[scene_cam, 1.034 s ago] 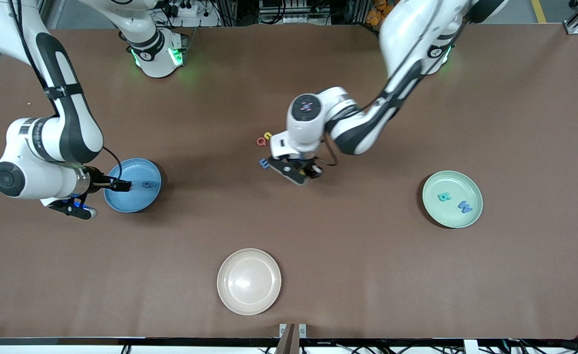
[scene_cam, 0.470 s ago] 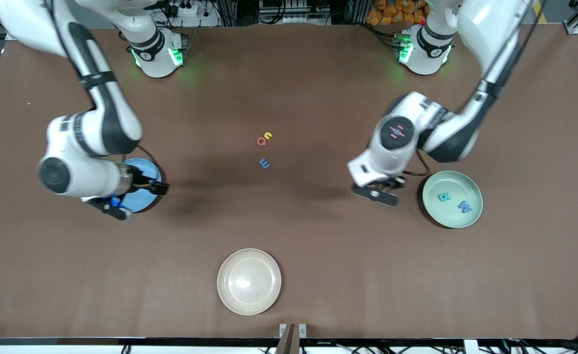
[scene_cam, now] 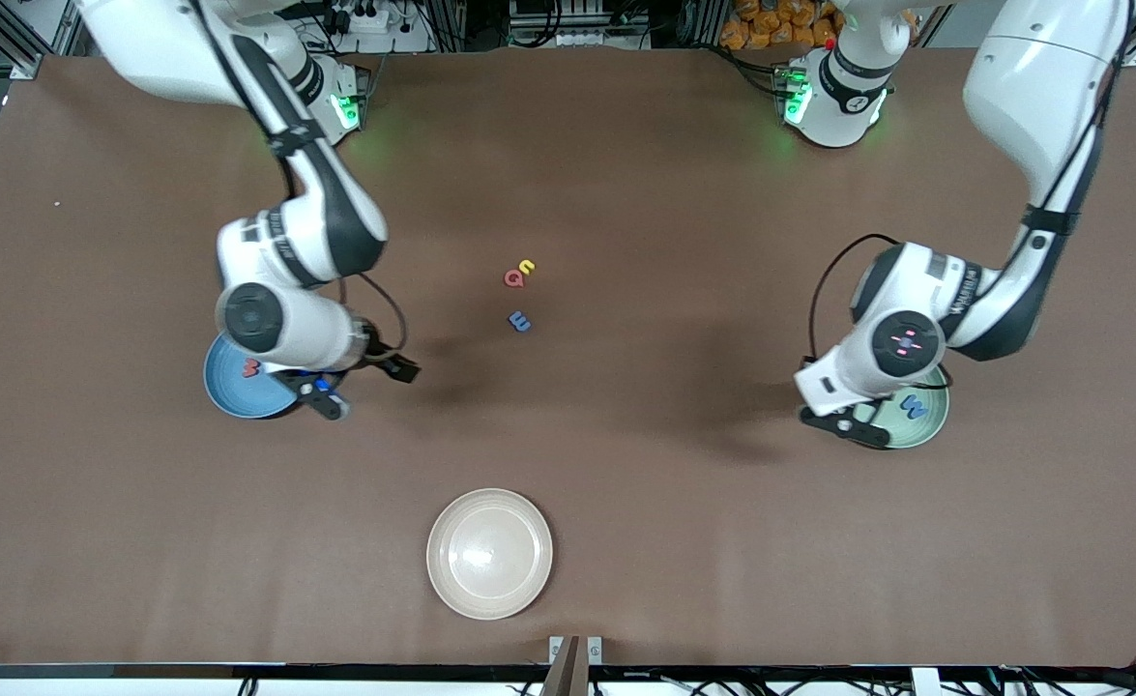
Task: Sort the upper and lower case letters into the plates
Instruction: 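Carry the yellow H to the green plate while the right gripper returns, then release the H on the green plate while the right grasps blue m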
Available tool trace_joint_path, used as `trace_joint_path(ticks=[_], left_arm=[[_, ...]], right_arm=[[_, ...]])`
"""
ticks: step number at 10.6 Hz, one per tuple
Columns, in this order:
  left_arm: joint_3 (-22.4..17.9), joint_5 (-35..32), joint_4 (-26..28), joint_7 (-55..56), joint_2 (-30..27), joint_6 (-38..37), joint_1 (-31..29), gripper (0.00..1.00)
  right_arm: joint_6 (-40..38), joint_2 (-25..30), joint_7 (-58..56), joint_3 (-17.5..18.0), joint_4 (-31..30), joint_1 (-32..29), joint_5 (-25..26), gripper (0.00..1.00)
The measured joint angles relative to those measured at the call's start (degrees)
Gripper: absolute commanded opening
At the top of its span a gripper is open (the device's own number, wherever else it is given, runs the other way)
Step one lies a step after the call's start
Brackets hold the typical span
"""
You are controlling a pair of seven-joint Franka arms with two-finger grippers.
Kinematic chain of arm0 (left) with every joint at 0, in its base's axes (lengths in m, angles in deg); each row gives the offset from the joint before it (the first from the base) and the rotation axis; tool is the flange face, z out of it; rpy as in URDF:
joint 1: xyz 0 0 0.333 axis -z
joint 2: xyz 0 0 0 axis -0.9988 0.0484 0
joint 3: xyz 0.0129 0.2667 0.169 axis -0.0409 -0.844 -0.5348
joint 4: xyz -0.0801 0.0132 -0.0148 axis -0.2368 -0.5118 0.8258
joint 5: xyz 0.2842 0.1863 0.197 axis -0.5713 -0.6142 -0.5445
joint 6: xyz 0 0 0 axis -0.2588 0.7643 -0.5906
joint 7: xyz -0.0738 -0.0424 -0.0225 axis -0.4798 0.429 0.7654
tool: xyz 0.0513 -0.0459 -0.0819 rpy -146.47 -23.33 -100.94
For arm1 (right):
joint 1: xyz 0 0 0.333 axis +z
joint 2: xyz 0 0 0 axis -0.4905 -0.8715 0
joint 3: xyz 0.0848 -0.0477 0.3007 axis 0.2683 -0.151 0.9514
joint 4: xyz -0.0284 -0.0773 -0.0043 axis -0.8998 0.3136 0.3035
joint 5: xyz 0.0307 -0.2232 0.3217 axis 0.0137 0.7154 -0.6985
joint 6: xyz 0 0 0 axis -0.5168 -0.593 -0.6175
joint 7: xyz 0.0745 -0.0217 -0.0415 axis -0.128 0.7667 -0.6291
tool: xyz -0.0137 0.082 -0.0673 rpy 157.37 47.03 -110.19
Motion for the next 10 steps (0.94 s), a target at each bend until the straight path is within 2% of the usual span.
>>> trace_joint_path(ticks=[4, 7, 8, 9, 10], left_arm=[[-0.6, 0.0, 0.4, 0.0, 1.5, 0.7, 0.1, 0.00], [-3.0, 0.0, 1.2, -0.1, 2.1, 0.8, -0.4, 0.00], [-3.5, 0.0, 1.4, -0.2, 2.1, 0.9, -1.0, 0.05], [-3.6, 0.0, 1.4, -0.2, 2.1, 1.0, -1.5, 0.89], [-3.6, 0.0, 1.4, -0.2, 2.1, 1.0, -1.6, 1.00]], right_arm=[[9.1, -4.7, 15.1, 0.0, -0.9, 8.1, 0.0, 1.00], [15.9, -6.5, 18.6, 1.1, -3.2, 9.9, 0.0, 1.00], [18.6, -6.8, 19.7, 1.8, -4.5, 10.3, 0.0, 1.00], [20.4, -7.0, 21.1, 2.5, -5.4, 10.5, 0.0, 1.00], [21.0, -7.3, 22.6, 3.2, -5.8, 10.7, 0.0, 1.00]])
